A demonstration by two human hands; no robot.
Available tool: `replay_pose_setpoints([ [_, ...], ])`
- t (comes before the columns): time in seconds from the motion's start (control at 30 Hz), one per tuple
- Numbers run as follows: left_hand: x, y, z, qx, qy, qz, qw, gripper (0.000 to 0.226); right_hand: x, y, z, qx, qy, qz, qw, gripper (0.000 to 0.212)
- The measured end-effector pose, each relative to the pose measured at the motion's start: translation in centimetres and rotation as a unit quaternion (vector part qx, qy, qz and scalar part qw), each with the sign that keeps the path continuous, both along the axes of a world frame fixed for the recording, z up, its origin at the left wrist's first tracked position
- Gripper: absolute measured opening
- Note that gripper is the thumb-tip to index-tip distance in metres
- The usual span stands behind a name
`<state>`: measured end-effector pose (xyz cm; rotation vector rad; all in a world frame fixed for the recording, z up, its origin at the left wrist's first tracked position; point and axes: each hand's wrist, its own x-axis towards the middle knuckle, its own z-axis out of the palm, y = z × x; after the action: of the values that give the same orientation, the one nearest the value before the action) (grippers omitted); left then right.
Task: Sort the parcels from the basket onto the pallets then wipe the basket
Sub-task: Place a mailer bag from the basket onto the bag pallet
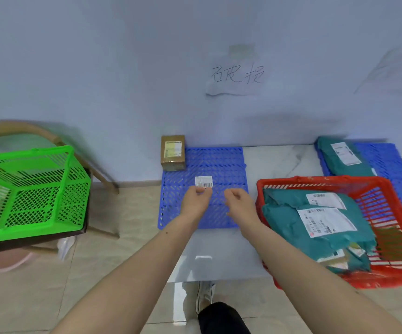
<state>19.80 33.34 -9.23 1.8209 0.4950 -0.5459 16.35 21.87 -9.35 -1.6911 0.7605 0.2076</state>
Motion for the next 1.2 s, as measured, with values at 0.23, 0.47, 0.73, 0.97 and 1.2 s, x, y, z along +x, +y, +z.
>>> replay_pose_setpoints([
  [0.23, -5.6, -4.3, 1.1, -0.014, -0.004, -0.040, 0.999, 0.020, -6.6, -3.8, 1.7, -0.028, -0.013, -0.015, 0.999, 0.012],
  [0.47, -9.3, -10.1, 0.5, -0.019, -0.004, -0.075, 0.997, 0.019, -10.8, -10.4, 2.3, -0.053, -0.009, -0.016, 0.998, 0.014],
  [0.73, -10.9, -17.9, -0.2, 0.021, 0.030, -0.056, 0.998, 0.050, -11.1, -21.0, 2.2, -0.181, 0.001, 0.060, 0.982, 0.037],
  [0.97, -11.9, -22.4, -0.5, 0.102, 0.084, 0.012, 0.991, 0.061, -9.1, -28.9, 1.2, -0.285, 0.105, 0.217, 0.928, 0.071],
  [1.2, -12.6, -23.7, -1.7, 0.096, 0.119, 0.041, 0.987, 0.088, -7.2, -31.6, -1.5, -0.237, 0.178, 0.313, 0.902, 0.127],
])
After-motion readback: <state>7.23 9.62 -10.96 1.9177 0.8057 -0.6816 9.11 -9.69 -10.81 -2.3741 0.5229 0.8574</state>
